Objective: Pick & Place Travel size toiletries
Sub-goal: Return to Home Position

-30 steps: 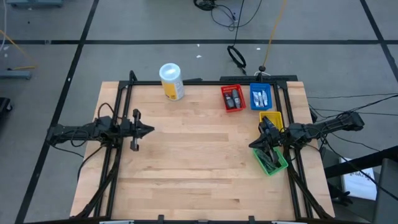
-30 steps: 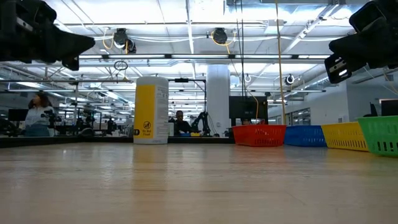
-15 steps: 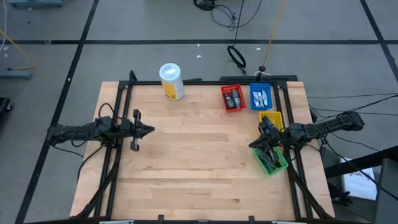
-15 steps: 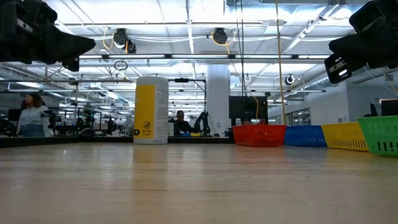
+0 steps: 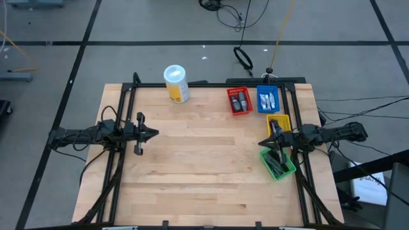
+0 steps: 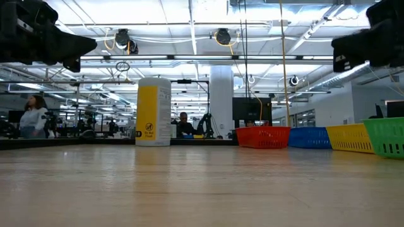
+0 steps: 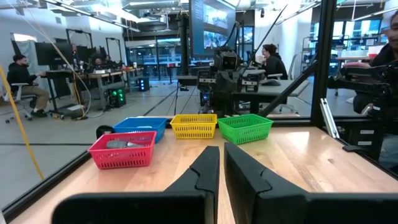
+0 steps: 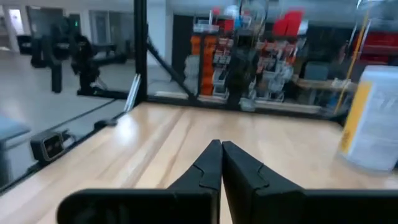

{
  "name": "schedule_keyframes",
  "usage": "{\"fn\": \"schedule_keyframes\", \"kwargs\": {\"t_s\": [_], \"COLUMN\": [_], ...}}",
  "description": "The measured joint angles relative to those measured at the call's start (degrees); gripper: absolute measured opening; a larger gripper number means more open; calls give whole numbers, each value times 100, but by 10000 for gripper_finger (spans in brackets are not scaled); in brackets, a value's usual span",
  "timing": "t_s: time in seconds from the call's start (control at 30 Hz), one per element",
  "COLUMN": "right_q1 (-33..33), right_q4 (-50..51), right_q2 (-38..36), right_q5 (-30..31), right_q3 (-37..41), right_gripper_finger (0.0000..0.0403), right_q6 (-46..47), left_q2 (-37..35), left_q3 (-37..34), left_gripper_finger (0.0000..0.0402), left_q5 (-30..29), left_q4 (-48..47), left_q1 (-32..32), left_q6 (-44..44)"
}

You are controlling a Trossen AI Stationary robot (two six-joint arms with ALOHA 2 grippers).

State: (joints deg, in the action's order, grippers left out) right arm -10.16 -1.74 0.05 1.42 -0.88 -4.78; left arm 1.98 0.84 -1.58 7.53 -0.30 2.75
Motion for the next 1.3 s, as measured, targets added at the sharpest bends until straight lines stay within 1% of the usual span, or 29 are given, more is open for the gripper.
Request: {"fn": "schedule_keyframes", "kwargs": {"t_s": [0.13,0.23,0.4,0.67,0.83,0.93,1.13,1.3], "right_q1": [186,366,865,1504,1854,1898,1507,1415], "right_q4": [12,24,35,50,70,68,68,-2], "right_q2": [9,10,8,7,7,7,8,190], "right_q5": [-30,-25,-17,-23,-151,-154,-152,-162], "right_q3": [8,8,8,8,8,8,8,8], "right_gripper_finger": [4,4,4,4,4,4,4,4], "right_q6": [259,204,60,273,721,667,699,539], "left_q2": [2,3,2,2,2,2,2,2], "left_q3": [2,2,2,2,2,2,2,2], "left_gripper_finger": [21,13,2,25,26,20,3,11], "left_q5": [-3,2,-1,-1,-1,-1,-1,-1], "left_q4": [7,4,4,2,2,2,2,2], "left_q1": [0,0,0,0,0,0,0,0], "left_q6": [1,0,1,-1,0,2,0,2]}}
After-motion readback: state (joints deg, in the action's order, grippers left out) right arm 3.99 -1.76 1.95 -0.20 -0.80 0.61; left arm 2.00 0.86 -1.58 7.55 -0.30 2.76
